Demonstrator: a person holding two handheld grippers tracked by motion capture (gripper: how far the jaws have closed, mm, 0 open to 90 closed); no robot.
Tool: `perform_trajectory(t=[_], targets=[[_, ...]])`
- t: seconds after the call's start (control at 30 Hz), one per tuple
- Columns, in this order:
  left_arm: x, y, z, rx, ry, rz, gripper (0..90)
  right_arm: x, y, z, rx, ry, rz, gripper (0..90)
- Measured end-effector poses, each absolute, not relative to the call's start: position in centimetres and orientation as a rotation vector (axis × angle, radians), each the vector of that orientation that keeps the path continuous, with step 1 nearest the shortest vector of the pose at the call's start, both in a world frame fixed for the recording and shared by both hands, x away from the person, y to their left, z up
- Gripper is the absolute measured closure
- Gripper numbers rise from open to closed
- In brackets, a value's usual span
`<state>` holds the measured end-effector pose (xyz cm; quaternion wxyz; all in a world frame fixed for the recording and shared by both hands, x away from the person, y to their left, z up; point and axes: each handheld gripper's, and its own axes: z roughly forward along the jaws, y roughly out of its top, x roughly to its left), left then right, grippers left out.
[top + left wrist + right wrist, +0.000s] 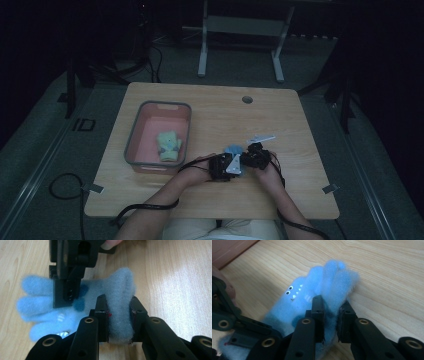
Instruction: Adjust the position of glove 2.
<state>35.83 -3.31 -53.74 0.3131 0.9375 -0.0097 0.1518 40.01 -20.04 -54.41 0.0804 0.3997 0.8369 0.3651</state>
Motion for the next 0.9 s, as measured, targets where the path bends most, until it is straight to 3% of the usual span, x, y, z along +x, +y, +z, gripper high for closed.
perform_trajectory(t=[0.43,0.9], targets=[[35.8,-1.2,-48.6,2.454,-0.02,0.449,74.2,40.5,-19.9,-49.9,1.141,2.502,1.251,80.0],[35.7,2.0,-45.1,2.491,-0.001,0.492,74.5,41.0,-16.4,-46.9,1.033,2.521,1.294,80.1]])
